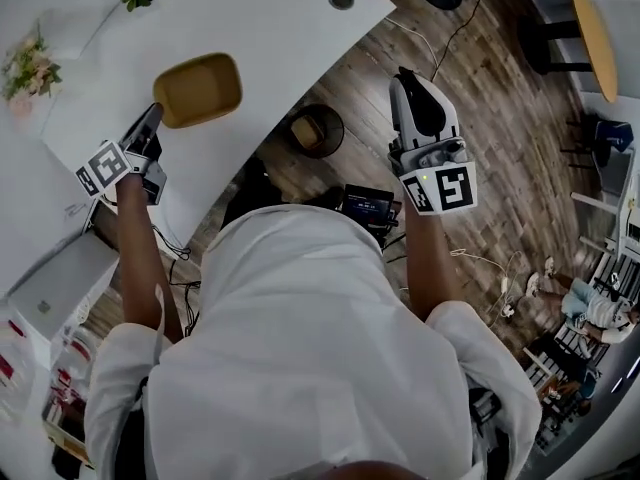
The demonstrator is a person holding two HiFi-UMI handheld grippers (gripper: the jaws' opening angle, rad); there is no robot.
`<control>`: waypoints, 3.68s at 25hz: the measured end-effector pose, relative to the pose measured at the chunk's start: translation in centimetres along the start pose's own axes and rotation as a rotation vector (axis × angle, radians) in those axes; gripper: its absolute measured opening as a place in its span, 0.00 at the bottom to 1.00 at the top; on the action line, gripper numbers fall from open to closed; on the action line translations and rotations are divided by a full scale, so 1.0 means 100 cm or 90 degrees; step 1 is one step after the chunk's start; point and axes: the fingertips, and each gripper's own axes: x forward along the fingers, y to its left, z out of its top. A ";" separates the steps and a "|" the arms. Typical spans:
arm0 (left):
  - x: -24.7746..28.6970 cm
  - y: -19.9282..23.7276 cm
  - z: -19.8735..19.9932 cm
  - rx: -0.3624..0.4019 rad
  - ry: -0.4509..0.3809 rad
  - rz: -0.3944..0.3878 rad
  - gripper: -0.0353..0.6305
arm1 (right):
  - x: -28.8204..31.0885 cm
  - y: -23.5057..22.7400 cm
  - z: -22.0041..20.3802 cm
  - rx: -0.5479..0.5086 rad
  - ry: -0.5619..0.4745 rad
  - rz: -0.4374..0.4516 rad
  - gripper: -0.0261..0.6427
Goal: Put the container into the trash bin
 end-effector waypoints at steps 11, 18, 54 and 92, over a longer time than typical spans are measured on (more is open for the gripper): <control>0.094 -0.160 -0.088 0.033 0.046 -0.053 0.09 | -0.193 -0.112 -0.007 0.007 -0.048 -0.116 0.13; 0.136 -0.238 -0.159 0.044 0.064 -0.085 0.09 | -0.295 -0.175 -0.017 0.031 -0.076 -0.174 0.13; 0.305 0.055 -0.469 -0.216 0.063 0.182 0.09 | -0.268 -0.148 -0.438 0.147 0.183 -0.074 0.12; 0.360 0.197 -0.597 -0.263 0.115 0.205 0.34 | -0.257 -0.081 -0.552 0.171 0.240 -0.032 0.13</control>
